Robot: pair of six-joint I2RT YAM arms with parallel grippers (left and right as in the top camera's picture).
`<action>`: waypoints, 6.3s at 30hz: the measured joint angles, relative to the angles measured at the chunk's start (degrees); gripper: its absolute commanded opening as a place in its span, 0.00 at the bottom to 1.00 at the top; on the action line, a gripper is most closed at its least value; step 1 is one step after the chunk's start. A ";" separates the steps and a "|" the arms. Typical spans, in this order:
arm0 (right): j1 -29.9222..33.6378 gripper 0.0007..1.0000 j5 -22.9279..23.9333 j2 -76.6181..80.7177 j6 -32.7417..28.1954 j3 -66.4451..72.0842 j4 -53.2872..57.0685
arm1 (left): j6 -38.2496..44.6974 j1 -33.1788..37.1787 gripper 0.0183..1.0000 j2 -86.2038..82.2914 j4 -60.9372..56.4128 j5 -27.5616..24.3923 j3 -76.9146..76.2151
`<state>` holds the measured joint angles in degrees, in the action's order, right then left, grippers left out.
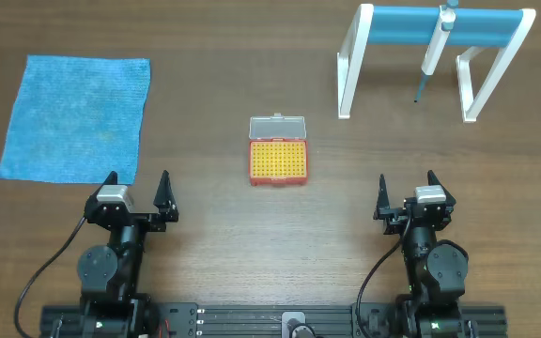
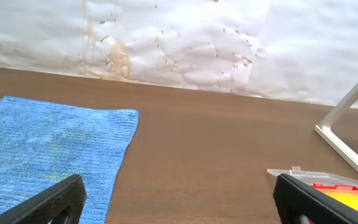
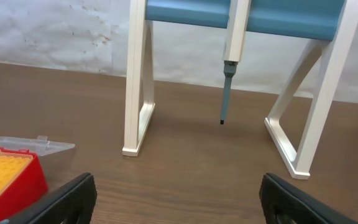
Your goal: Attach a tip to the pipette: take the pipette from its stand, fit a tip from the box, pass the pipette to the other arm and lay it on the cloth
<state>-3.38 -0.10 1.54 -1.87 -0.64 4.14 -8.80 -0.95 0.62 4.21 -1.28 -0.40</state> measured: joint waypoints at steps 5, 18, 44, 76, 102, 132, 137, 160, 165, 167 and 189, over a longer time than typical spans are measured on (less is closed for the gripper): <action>0.00 0.85 0.00 0.00 0.00 0.00 0.00 | 0.00 0.00 0.98 0.00 0.00 0.02 0.00; 0.00 0.85 0.00 0.00 0.00 0.00 0.00 | 0.00 0.00 0.98 0.00 -0.02 0.00 0.00; 0.00 0.85 0.00 0.00 0.00 0.00 0.00 | 0.00 0.00 0.98 0.00 -0.02 0.02 0.00; 0.00 0.85 0.00 0.00 0.00 0.00 0.00 | 0.00 0.00 0.97 0.00 0.00 0.00 0.00; 0.00 0.85 0.00 0.02 0.00 0.00 0.02 | 0.00 0.00 0.98 0.00 0.00 0.02 0.00; 0.11 0.84 15.23 82.86 4.55 -34.49 -47.10 | 0.02 0.00 0.98 -0.04 0.07 0.02 -0.04; 1.73 0.84 15.21 91.27 1.60 -36.94 -57.35 | 0.02 0.00 0.98 -0.04 0.07 0.02 -0.04; 6.51 0.07 8.46 96.43 0.48 -37.05 -63.17 | 0.02 0.00 0.98 -0.04 0.04 0.02 -0.04; 6.49 0.07 8.28 96.39 0.48 -37.05 -63.17 | 0.02 0.00 0.98 -0.04 0.07 0.02 -0.04; 6.45 0.07 7.80 96.02 0.48 -37.05 -62.69 | 0.02 0.00 0.98 -0.04 0.07 0.02 -0.04; -21.38 0.07 -5.14 85.59 7.32 -34.27 -65.00 | 0.02 0.00 0.98 -0.04 0.07 0.02 -0.04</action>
<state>-24.75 -5.23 87.13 5.45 -34.92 -60.86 -8.78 -0.95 0.58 4.27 -1.26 -0.45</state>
